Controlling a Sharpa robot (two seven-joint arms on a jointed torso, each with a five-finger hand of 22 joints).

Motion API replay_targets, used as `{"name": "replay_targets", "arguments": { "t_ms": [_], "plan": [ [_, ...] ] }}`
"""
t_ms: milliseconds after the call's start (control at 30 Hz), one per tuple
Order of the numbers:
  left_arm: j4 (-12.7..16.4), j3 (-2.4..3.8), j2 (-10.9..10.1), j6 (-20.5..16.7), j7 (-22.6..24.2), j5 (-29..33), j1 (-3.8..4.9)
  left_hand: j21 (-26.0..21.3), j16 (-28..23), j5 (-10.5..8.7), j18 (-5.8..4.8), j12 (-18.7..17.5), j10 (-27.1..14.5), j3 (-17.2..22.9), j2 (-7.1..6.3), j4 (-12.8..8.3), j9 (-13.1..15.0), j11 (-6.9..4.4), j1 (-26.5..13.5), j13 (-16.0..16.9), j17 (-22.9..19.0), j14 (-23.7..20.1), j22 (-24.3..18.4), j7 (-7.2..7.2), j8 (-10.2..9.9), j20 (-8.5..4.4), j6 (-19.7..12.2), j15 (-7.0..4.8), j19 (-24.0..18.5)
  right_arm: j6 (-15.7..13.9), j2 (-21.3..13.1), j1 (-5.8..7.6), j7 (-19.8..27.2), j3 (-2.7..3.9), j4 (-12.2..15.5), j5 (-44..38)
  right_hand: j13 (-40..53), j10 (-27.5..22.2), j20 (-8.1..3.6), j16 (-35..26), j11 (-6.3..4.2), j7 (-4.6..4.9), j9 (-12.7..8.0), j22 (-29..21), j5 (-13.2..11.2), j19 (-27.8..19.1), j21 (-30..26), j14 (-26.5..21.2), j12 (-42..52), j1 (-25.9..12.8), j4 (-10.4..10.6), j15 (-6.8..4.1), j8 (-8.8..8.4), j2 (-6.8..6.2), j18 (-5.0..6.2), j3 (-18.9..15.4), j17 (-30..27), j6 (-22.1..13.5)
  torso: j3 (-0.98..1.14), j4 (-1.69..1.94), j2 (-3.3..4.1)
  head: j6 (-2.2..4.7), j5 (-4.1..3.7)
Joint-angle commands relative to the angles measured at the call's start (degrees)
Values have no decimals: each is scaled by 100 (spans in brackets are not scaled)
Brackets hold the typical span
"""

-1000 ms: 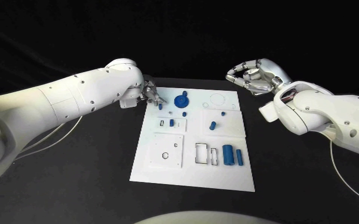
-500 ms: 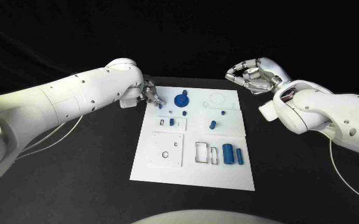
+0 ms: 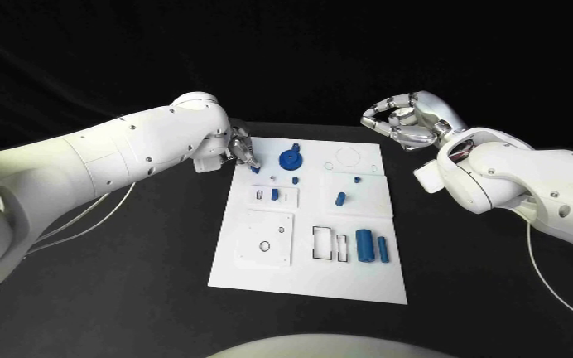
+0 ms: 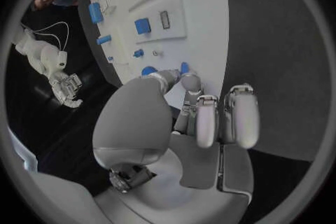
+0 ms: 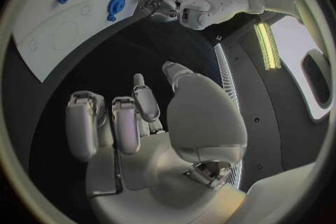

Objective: Assemble the parts on the task board

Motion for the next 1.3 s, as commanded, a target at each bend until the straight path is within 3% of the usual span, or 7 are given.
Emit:
{"name": "replay_targets", "arguments": {
  "t_ms": [33, 267, 467, 533, 700, 900, 1300],
  "plan": [
    [2, -1, -9, -107, 105, 268, 0, 32, 36, 29, 18, -26, 28, 742, -38, -604, 255, 34, -16, -7, 1332, 545, 8, 20, 103, 33, -30, 50, 3, 75, 5, -4, 43, 0, -2, -55, 5, 3, -24, -23, -41, -6, -7, 915, 28, 77, -28, 360, 32, 66, -9, -42, 21, -10, 65, -34, 548, -35, 2, -6, -2, 8, 14],
    [259, 5, -223, -227, 42, 559, 1, 37, 15, 65, 18, 21, 79, 1188, -182, -780, 359, 22, -211, 4, 1294, 534, 20, 15, 201, 37, 3, 42, 5, 76, 8, -4, 47, 0, -9, -55, 4, 3, -24, -23, -41, -5, -8, 910, 44, 74, -36, 360, 33, 73, -9, -43, 24, -7, 67, -36, 547, -36, 9, 4, -17, 6, 35],
    [867, 26, -664, -424, 4, 866, 11, 55, 3, 163, 12, 111, 185, 1454, -298, -901, 438, -14, -415, 59, 1271, 528, 54, -21, 293, 24, 52, 8, 23, 77, -9, -4, 44, 0, -15, -54, 2, 2, -24, -22, -41, -5, -9, 913, 54, 76, -32, 361, 31, 74, -7, -42, 25, -6, 66, -39, 551, -37, 15, 38, -36, 15, 29],
    [1088, 29, -806, -508, 0, 918, 13, 91, 18, 494, 0, 177, 280, 1585, -399, -970, 496, -52, -595, 94, 1296, 536, 121, -62, 375, -5, 112, -20, 56, 78, -13, -4, 43, 0, -18, -53, 2, 2, -24, -22, -41, -5, -9, 913, 54, 76, -32, 361, 31, 74, -7, -42, 25, -6, 66, -39, 551, -37, 22, 53, -50, -1, 14],
    [1507, 16, -1025, -727, 7, 880, 8, 127, 42, 734, -14, 238, 365, 1671, -472, -1044, 548, -86, -762, 130, 1336, 548, 188, -100, 450, -29, 166, -53, 86, 83, -16, -6, 44, -1, -24, -50, 2, 2, -24, -22, -41, -5, -9, 913, 54, 76, -32, 361, 31, 74, -7, -42, 25, -6, 66, -39, 551, -37, 22, 68, -61, -25, 30],
    [1805, -37, -1150, -1011, 26, 616, -57, 172, 65, 946, -32, 255, 438, 1726, -534, -1093, 598, -123, -905, 111, 1376, 560, 271, -140, 522, -57, 220, -81, 123, 88, -17, -14, 50, -4, -25, -46, 2, 2, -24, -22, -41, -5, -9, 913, 54, 76, -32, 361, 31, 74, -7, -42, 25, -6, 66, -39, 551, -37, 23, 68, -67, -29, 54],
    [2080, -146, -1137, -1309, 32, 12, -242, 190, 73, 1003, -38, 268, 464, 1741, -560, -1111, 614, -134, -943, 116, 1389, 564, 303, -154, 546, -69, 237, -91, 138, 91, -22, -26, 65, -5, -25, -44, -10, -7, -25, -30, -41, -5, -11, 903, 81, 68, -48, 357, 20, 76, -2, -43, 30, -3, 70, -45, 535, -38, 15, 53, -46, -41, 70]
  ]
}}
